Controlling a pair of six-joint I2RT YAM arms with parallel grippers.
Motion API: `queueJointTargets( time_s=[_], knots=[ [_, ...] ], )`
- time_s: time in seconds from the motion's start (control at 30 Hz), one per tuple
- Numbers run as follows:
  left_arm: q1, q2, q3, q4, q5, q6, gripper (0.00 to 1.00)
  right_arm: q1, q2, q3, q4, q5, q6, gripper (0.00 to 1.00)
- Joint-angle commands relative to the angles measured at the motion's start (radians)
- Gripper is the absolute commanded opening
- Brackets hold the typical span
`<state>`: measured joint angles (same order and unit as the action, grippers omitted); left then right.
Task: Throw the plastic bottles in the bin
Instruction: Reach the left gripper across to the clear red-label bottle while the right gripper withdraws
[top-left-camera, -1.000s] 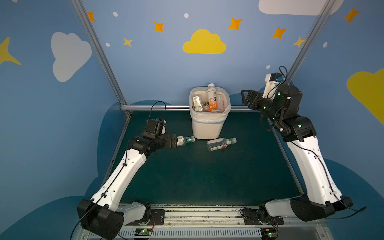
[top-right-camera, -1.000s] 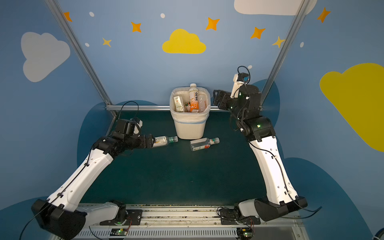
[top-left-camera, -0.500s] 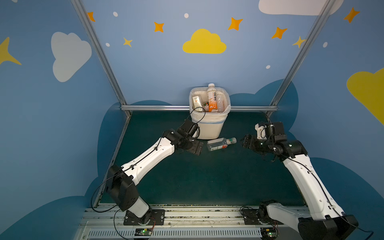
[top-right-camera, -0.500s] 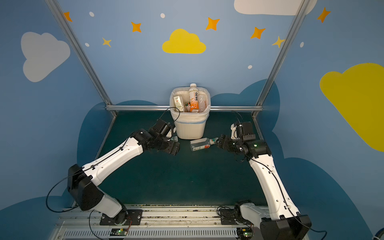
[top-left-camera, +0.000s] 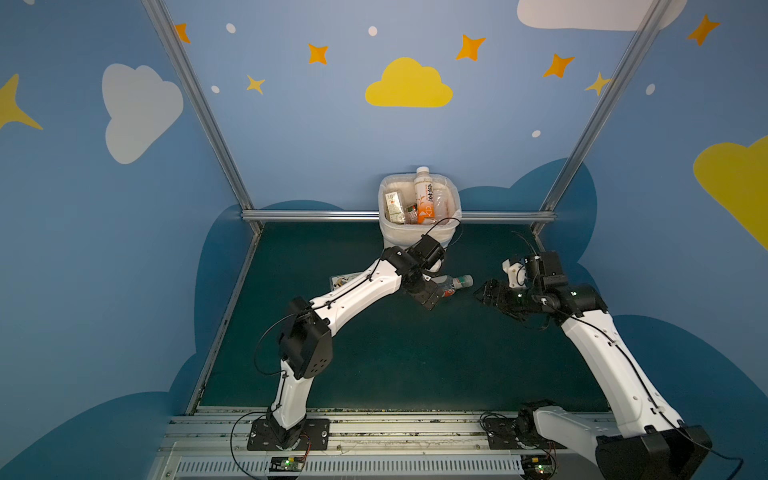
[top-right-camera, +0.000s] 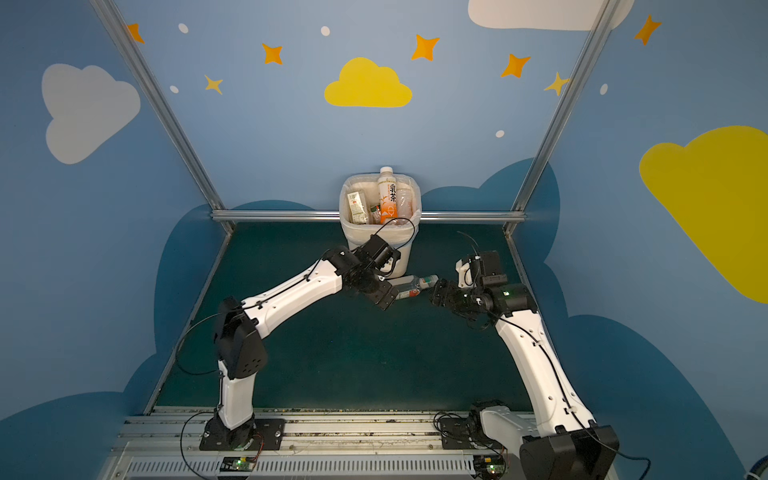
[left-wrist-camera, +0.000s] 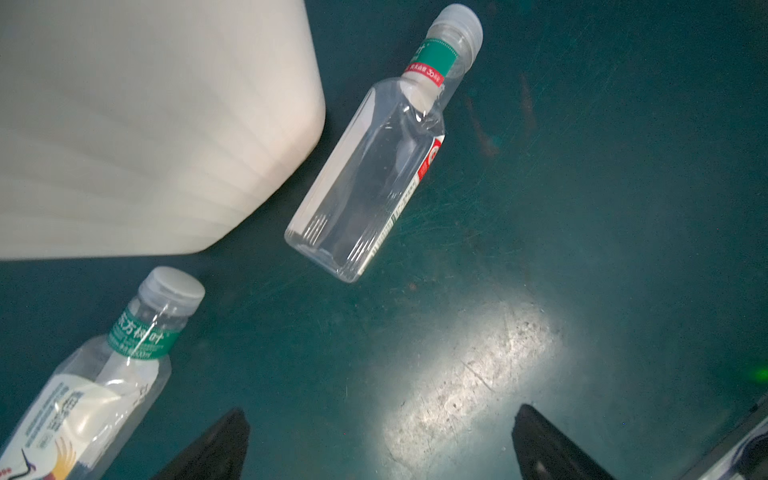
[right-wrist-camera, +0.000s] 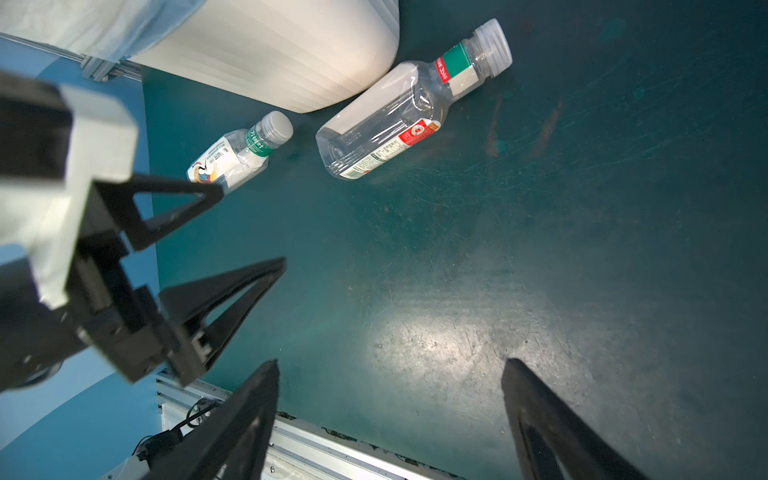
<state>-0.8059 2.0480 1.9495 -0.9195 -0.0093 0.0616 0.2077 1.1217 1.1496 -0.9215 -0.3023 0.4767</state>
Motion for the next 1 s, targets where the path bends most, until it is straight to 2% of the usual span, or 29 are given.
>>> queueJointTargets(
  time_s=[0.0,0.23,0.5,0.97],
  knots=[
    [-0.009,0.073,0.084,-0.055,-0.020,0.086,1.00,-0.017,-0.033,-0.014,-0.045,-0.012,-0.019,0.85],
    [-0.007,0.248,0.274,-0.062,-0.078,0.156,1.00,-0.054,-0.054,-0.019,-0.062,-0.023,-0.033,0.85],
    [0.004,0.407,0.496,-0.140,-0.062,0.185,1.00,-0.082,-0.054,-0.021,-0.063,-0.037,-0.044,0.85],
    [0.054,0.481,0.539,-0.150,0.000,0.175,1.00,-0.140,-0.013,0.011,-0.063,-0.067,-0.063,0.85]
  ],
)
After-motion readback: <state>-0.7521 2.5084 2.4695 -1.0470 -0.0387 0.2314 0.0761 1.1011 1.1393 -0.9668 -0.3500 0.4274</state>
